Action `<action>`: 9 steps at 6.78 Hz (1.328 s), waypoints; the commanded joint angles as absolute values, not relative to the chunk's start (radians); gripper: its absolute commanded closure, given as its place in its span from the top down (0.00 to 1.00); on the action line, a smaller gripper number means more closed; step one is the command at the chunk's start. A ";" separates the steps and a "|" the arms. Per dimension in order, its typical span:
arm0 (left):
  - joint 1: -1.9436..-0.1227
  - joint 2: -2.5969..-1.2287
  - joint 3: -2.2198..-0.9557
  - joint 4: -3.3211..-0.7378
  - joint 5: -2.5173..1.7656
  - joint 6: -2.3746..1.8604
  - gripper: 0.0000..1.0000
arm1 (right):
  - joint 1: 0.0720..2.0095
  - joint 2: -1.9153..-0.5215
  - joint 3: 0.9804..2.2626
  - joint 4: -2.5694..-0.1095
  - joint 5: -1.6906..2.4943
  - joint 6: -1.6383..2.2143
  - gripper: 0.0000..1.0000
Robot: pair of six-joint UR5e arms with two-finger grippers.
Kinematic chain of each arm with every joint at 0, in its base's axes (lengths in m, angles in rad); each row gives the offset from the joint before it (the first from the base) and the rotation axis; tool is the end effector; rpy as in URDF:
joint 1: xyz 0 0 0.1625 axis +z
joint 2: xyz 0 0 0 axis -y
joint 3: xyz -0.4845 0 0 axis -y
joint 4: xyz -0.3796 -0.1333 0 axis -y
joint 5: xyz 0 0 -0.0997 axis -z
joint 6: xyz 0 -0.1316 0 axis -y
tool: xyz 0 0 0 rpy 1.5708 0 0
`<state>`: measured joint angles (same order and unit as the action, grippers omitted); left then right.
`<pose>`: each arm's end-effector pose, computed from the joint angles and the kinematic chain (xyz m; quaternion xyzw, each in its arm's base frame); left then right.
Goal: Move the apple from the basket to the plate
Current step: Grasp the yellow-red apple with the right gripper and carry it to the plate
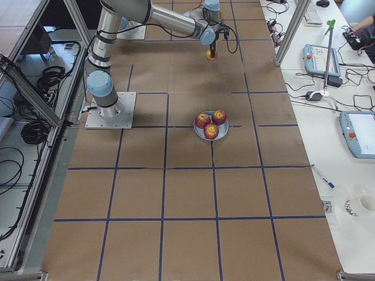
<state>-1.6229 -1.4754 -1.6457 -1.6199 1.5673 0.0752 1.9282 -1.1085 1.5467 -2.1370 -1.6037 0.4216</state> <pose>-0.1559 -0.4217 0.5182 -0.0636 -0.9979 -0.0143 0.0019 0.3571 -0.5877 0.3173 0.0331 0.9973 -0.0654 0.0091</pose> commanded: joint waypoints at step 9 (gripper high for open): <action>-1.621 -1.473 -1.651 -1.620 1.568 0.077 0.99 | 1.129 -1.315 1.797 -2.055 -1.540 -0.695 0.40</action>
